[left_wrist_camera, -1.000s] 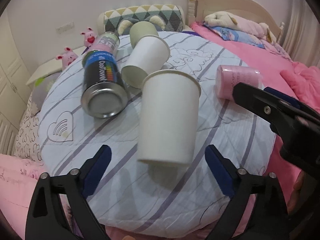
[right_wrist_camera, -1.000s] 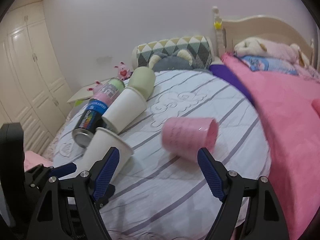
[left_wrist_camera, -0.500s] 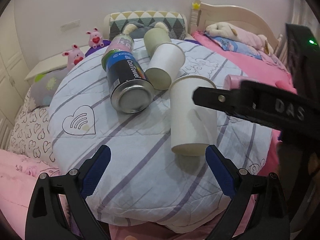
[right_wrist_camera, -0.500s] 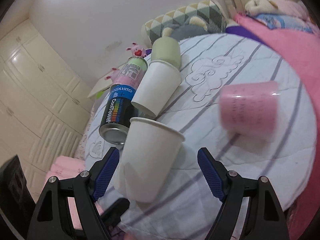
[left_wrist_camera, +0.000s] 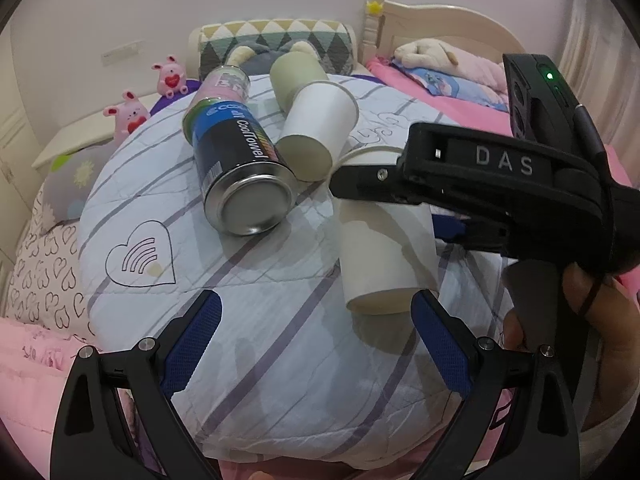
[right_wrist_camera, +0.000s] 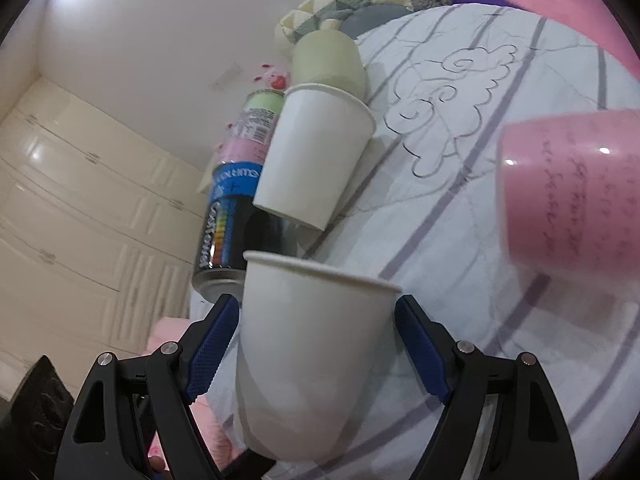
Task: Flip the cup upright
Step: 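Lift the white paper cup with the right tool and rotate it rim-up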
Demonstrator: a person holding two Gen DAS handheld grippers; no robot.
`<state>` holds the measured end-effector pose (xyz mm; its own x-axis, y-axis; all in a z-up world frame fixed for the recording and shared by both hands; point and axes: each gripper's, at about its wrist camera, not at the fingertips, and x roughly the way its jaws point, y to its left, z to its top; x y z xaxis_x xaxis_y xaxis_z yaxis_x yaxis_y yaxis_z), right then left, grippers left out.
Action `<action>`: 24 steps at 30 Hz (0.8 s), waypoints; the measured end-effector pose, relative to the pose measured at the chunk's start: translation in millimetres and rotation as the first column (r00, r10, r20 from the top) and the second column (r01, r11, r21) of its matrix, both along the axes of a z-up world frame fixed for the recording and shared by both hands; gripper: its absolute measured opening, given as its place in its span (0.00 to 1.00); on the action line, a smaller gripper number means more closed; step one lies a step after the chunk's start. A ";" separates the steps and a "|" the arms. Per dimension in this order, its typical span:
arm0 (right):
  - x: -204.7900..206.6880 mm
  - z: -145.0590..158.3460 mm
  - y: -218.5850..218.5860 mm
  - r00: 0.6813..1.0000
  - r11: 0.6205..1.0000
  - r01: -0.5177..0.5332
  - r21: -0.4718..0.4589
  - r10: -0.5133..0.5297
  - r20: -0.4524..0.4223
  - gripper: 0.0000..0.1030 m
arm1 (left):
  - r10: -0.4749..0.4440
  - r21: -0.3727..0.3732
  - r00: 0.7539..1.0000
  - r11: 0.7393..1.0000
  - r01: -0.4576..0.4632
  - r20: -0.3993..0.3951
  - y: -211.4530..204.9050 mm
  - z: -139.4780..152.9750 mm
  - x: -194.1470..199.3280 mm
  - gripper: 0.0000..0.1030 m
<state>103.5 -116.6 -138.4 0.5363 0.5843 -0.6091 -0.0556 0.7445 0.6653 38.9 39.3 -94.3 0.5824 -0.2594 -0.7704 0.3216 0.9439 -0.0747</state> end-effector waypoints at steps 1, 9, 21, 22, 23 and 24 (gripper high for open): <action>1.3 0.6 -0.5 1.000 1.000 -0.006 0.008 0.006 0.009 0.79 | -0.006 0.002 1.000 1.000 0.006 0.000 -1.0 -0.2 -0.6 0.94; 1.4 11.3 -2.8 0.995 0.998 -0.041 -0.042 0.044 0.087 0.72 | -0.030 -0.050 1.000 0.998 0.030 -0.003 -2.2 4.6 -1.3 0.94; -20.1 54.3 -11.9 0.949 0.961 0.044 -0.273 0.046 0.313 0.73 | -0.058 -0.150 0.997 0.987 0.064 0.044 -21.1 17.7 6.1 0.96; -19.5 53.7 -13.7 0.947 0.959 0.048 -0.280 0.046 0.319 0.73 | -0.072 -0.163 0.996 0.983 0.080 0.054 -22.3 19.8 4.9 0.96; -21.2 54.0 -14.8 0.944 0.957 0.053 -0.284 0.045 0.327 0.73 | -0.071 -0.163 0.995 0.983 0.082 0.068 -24.0 21.3 4.6 0.97; -22.1 55.8 -16.4 0.941 0.956 0.052 -0.287 0.049 0.335 0.73 | -0.057 -0.151 0.996 0.986 0.068 0.074 -25.5 21.6 5.2 0.97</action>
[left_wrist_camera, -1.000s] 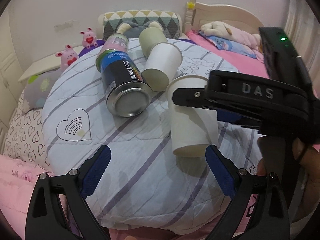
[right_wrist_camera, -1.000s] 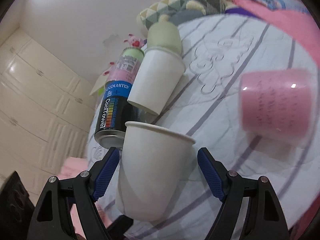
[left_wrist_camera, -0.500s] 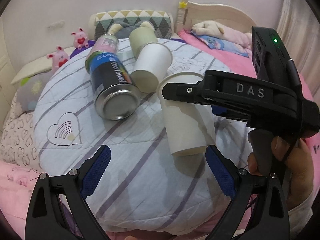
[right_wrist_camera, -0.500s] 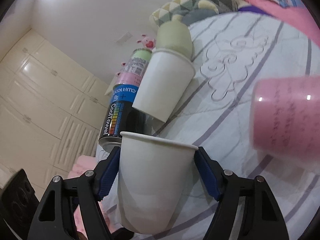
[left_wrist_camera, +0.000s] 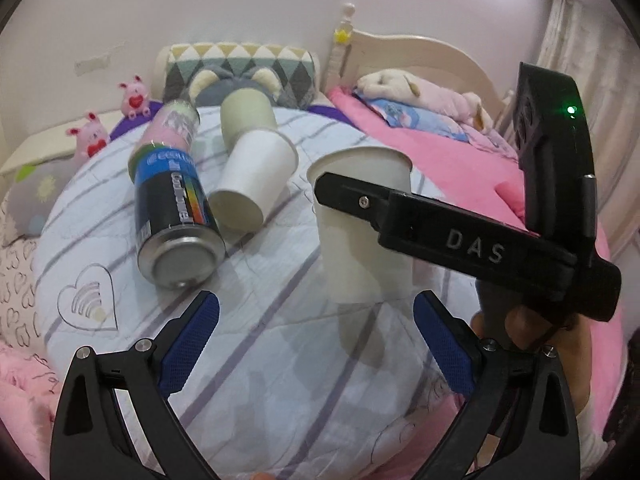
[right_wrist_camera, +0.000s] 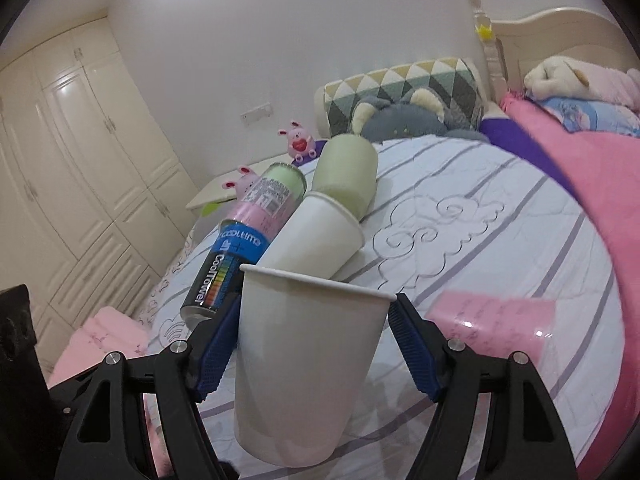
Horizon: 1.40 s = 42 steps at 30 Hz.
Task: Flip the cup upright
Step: 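Lift the white paper cup with the right tool and rotate it rim-up, then lower the upright white cup onto the table and open the right tool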
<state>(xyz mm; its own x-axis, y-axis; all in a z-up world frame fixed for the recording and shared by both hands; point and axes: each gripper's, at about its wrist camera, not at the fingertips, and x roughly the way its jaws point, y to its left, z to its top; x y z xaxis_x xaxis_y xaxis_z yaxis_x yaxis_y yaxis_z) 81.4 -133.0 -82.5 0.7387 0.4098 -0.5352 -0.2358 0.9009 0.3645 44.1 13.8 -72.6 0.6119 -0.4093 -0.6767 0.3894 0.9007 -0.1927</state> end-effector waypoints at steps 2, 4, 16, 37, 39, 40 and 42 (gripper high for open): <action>-0.2 -0.3 -1.6 1.000 1.000 -0.001 -0.001 0.001 0.017 0.73 | 0.026 0.031 1.000 0.999 -0.026 0.006 -4.0 -1.6 5.8 0.97; 1.9 -0.2 -0.9 0.999 1.000 0.000 -0.015 0.001 0.032 0.73 | 0.041 0.029 0.999 0.999 -0.041 -0.010 -5.1 -4.6 12.2 0.97; 1.2 -5.1 9.7 0.993 0.991 0.020 -0.136 -0.004 0.120 0.71 | 0.159 0.055 0.986 0.986 -0.156 -0.049 -4.5 -29.1 43.0 0.97; -21.0 -1.9 29.0 0.976 0.969 0.031 -0.245 0.023 0.214 0.80 | 0.196 0.105 0.980 0.975 -0.194 -0.014 7.9 -30.5 30.4 0.97; -23.6 0.3 27.9 0.975 0.970 0.038 -0.240 0.016 0.220 0.80 | 0.201 0.102 0.980 0.975 -0.199 -0.009 8.1 -28.5 27.5 0.97; -24.6 1.3 27.6 0.976 0.971 0.037 -0.235 0.016 0.219 0.80 | 0.201 0.100 0.980 0.975 -0.200 -0.007 8.3 -27.2 25.8 0.97; -25.7 3.1 25.8 0.977 0.973 0.038 -0.227 0.012 0.214 0.80 | 0.207 0.096 0.978 0.974 -0.207 0.004 8.8 -23.9 21.6 0.97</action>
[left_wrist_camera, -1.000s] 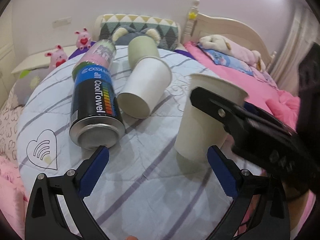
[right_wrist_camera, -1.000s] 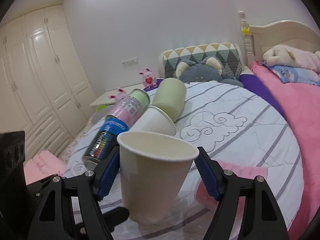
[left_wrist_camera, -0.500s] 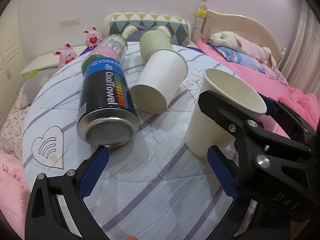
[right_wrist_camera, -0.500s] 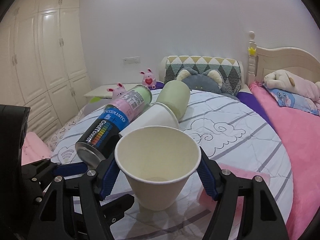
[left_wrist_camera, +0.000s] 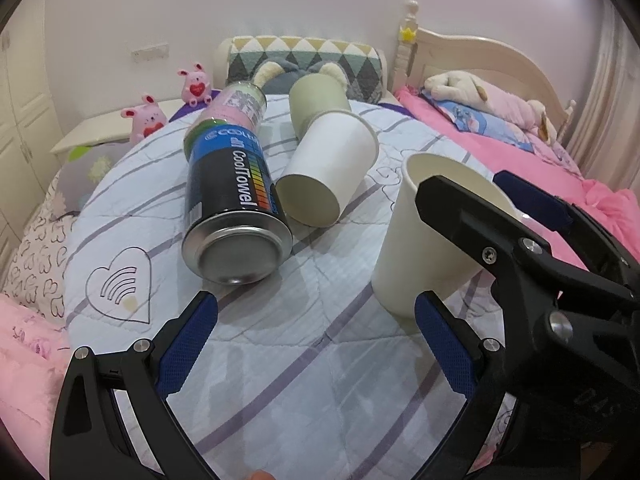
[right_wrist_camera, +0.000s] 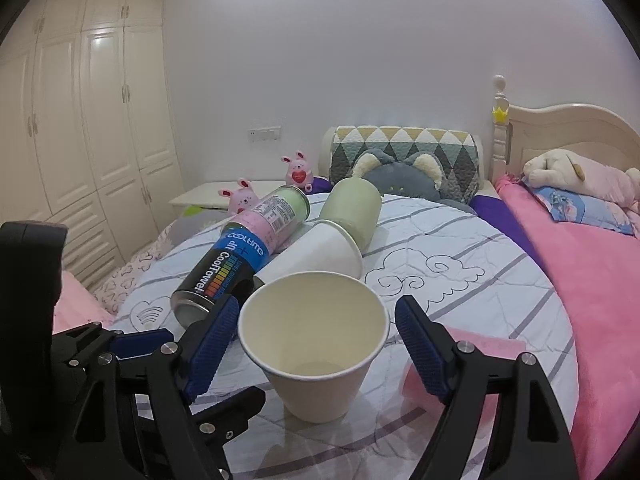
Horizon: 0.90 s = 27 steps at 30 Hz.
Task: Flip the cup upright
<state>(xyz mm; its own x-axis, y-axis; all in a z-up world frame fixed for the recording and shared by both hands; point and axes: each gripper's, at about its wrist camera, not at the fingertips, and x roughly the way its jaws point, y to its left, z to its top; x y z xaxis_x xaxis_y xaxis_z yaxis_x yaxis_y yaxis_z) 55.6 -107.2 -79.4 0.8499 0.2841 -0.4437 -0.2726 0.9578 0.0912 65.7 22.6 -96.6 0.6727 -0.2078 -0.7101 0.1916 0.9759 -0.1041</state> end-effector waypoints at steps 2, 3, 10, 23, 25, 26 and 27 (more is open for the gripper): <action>-2.4 1.7 -1.4 1.000 1.000 0.004 0.002 -0.005 0.004 0.80 | 0.006 0.002 1.000 1.000 -0.006 0.011 0.0 3.6 -5.1 0.97; -4.1 2.9 -2.2 1.000 1.000 0.004 0.005 -0.004 0.007 0.80 | 0.006 0.004 1.000 1.000 -0.006 0.014 0.4 4.4 -7.0 0.97; -22.7 16.3 -9.6 0.998 0.999 -0.004 0.037 0.002 0.060 0.80 | 0.011 0.013 0.998 1.000 -0.012 0.055 -2.1 18.4 -22.6 0.97; -65.4 47.8 -34.2 0.989 0.996 0.041 0.074 -0.051 0.142 0.80 | 0.010 0.055 0.988 0.998 -0.019 0.152 -21.3 48.7 -59.5 0.97; -70.8 50.9 -38.2 0.987 0.996 0.051 0.079 -0.062 0.151 0.80 | 0.007 0.065 0.985 0.998 -0.019 0.174 -26.1 54.5 -67.4 0.98; -74.6 52.6 -40.9 0.985 0.995 0.063 0.079 -0.075 0.156 0.80 | 0.006 0.068 0.983 0.997 -0.019 0.185 -28.2 57.8 -71.4 0.98; -77.5 53.4 -42.5 0.984 0.994 0.073 0.075 -0.085 0.159 0.80 | 0.007 0.074 0.981 0.997 -0.021 0.194 -29.9 60.6 -74.7 0.99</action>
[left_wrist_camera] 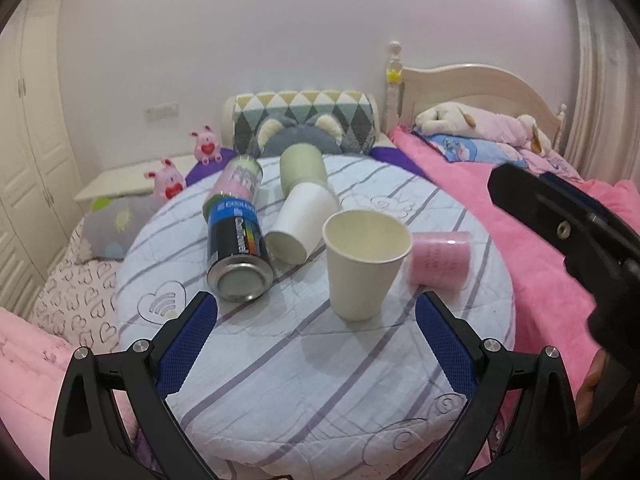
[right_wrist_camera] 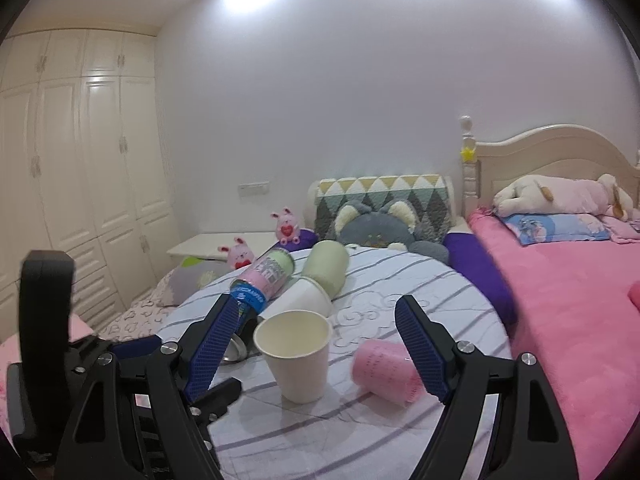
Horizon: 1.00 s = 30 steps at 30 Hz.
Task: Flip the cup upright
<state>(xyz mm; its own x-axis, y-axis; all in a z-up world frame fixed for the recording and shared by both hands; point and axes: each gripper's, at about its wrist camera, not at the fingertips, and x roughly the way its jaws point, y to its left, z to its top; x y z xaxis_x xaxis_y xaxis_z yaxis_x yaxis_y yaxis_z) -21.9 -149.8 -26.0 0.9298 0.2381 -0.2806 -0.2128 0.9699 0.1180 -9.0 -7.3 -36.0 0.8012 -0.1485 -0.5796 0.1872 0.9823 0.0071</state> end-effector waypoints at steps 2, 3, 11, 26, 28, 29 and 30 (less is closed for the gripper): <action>-5.9 0.6 -2.8 1.000 1.000 0.022 -0.010 -0.022 0.009 0.80 | 0.010 0.011 0.999 1.000 -0.010 0.031 -3.4 6.7 -5.8 0.99; -7.7 0.7 -3.7 0.999 0.999 0.030 -0.014 -0.030 0.011 0.80 | 0.015 0.019 0.999 1.000 -0.016 0.043 -5.5 9.2 -8.1 0.99; -21.0 2.0 -13.5 0.997 0.997 0.075 -0.015 -0.074 0.028 0.80 | 0.049 0.046 0.996 0.998 -0.053 0.075 -10.8 20.3 -15.6 1.00; -28.7 -2.6 -29.6 0.995 0.995 0.098 0.037 -0.098 0.011 0.80 | 0.087 0.050 0.990 0.994 -0.093 0.113 -11.1 34.4 -28.3 1.00; -29.2 -2.0 -31.5 0.995 0.994 0.096 0.046 -0.097 0.011 0.80 | 0.086 0.047 0.990 0.995 -0.092 0.112 -11.4 35.6 -28.6 1.00; -30.3 -1.8 -31.8 0.995 0.994 0.098 0.047 -0.099 0.012 0.80 | 0.087 0.045 0.990 0.995 -0.092 0.113 -10.9 36.2 -29.1 1.00; -30.9 -1.5 -32.1 0.995 0.994 0.099 0.047 -0.100 0.015 0.80 | 0.088 0.045 0.989 0.995 -0.094 0.115 -11.1 36.2 -29.0 1.00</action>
<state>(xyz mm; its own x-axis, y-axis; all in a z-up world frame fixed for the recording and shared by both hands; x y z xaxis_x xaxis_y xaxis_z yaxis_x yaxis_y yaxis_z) -52.8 -181.9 -27.5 0.9541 0.1562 -0.2555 -0.1177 0.9801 0.1598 -38.0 -18.4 0.2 0.8706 -0.0447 -0.4900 0.0920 0.9931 0.0729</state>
